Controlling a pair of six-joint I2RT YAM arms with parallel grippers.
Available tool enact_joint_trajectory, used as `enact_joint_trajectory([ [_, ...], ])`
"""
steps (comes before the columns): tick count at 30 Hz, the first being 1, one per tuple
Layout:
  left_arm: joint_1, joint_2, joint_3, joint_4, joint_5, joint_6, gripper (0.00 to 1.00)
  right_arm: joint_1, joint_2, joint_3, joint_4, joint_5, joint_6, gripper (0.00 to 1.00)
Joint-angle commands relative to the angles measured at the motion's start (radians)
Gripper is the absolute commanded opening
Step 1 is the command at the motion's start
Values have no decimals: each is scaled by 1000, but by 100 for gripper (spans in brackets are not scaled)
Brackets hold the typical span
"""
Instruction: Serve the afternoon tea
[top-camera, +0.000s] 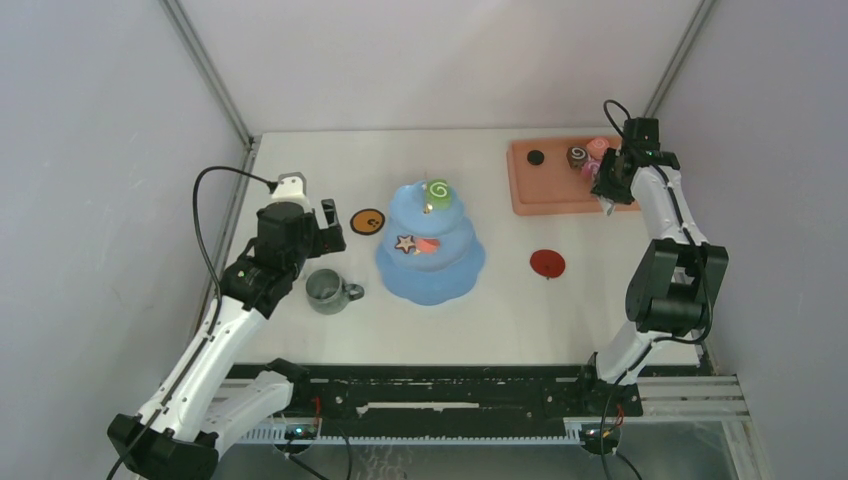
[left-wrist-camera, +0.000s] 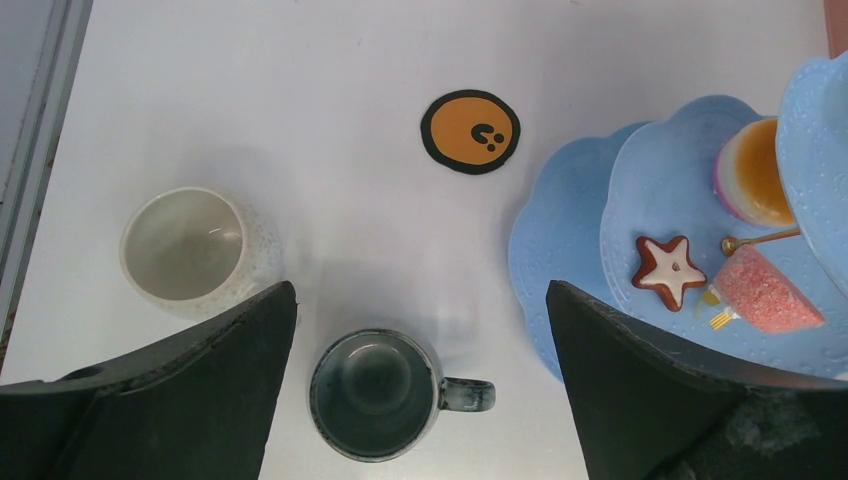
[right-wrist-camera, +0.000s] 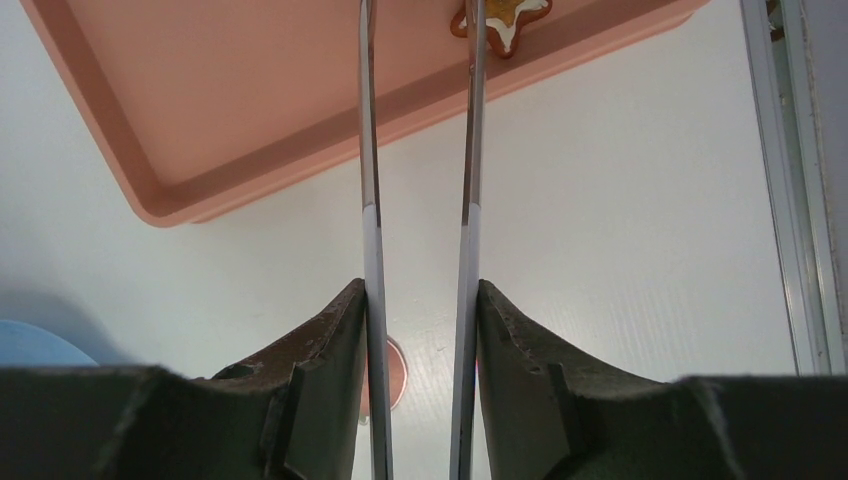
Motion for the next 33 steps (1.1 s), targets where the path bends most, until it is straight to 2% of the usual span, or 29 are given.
enact_joint_trajectory([
  [1, 7, -6, 70, 36, -2, 18, 100, 6, -76, 3, 32, 15, -14, 48],
  [8, 8, -12, 69, 32, 1, 18, 100, 3, -44, 5, 33, 10, -25, 48],
  [21, 8, 4, 82, 32, 12, 16, 100, 22, 22, 51, 37, 1, -53, 40],
  [27, 7, 4, 75, 35, 6, 15, 100, 32, 16, 47, 45, 20, -58, 27],
  [30, 7, 0, 68, 39, 6, 13, 100, 32, 22, 45, 46, 24, -60, 23],
  [33, 8, -2, 66, 38, 6, 16, 100, 35, 19, 44, 46, 22, -60, 11],
])
